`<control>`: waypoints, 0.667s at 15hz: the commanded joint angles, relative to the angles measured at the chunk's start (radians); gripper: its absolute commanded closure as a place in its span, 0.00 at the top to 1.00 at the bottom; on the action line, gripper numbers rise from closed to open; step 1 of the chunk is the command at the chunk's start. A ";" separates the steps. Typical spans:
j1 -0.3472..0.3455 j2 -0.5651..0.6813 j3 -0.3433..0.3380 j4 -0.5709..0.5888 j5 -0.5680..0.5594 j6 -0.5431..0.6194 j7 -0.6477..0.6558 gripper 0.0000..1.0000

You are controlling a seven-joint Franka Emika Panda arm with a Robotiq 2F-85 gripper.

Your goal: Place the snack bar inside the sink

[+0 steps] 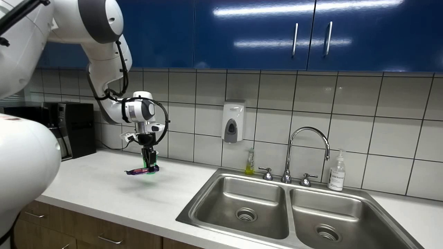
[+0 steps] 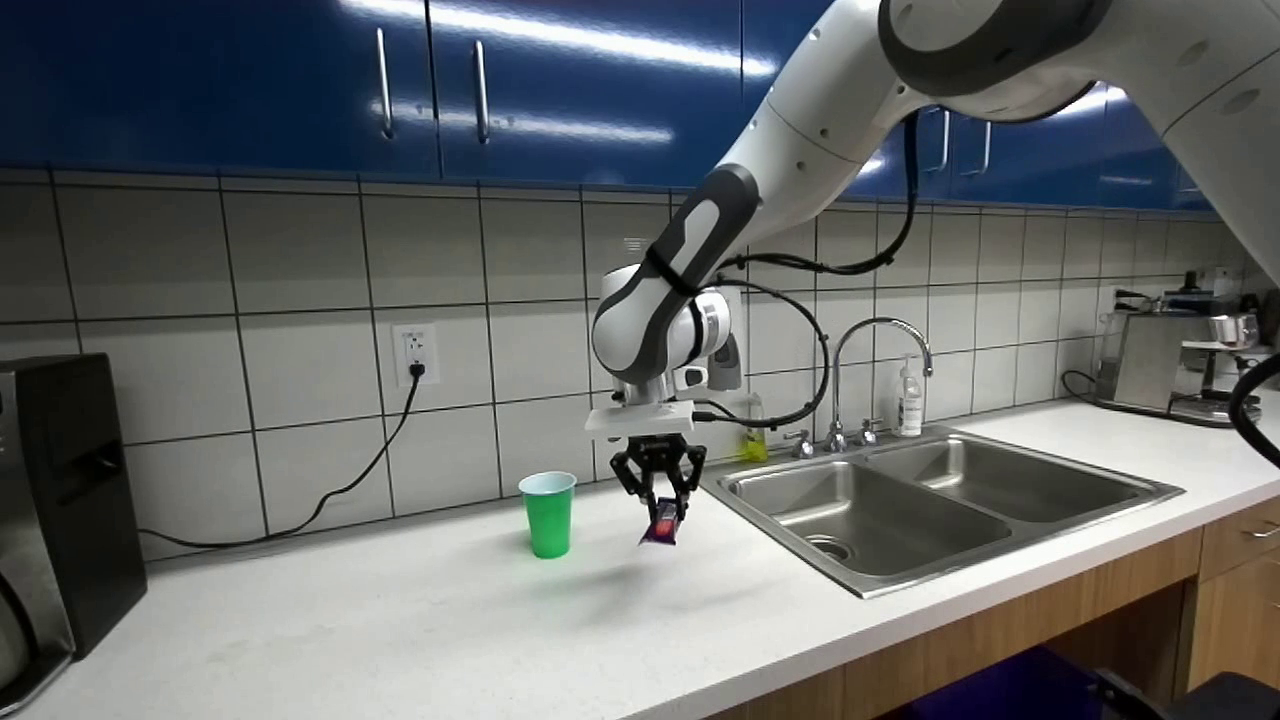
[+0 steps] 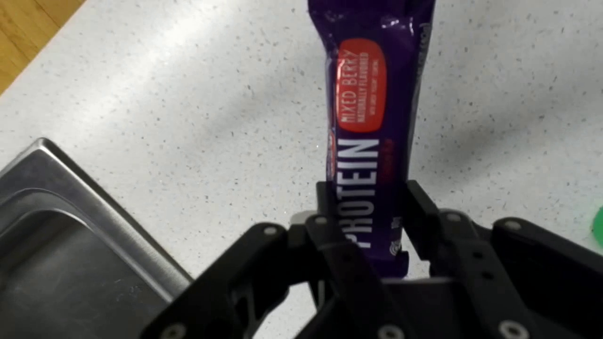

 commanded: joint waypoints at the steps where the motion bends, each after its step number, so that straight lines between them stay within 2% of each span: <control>1: -0.037 -0.111 0.035 -0.117 -0.027 -0.006 -0.094 0.14; 10: -0.089 -0.223 0.026 -0.243 -0.044 0.018 -0.124 0.14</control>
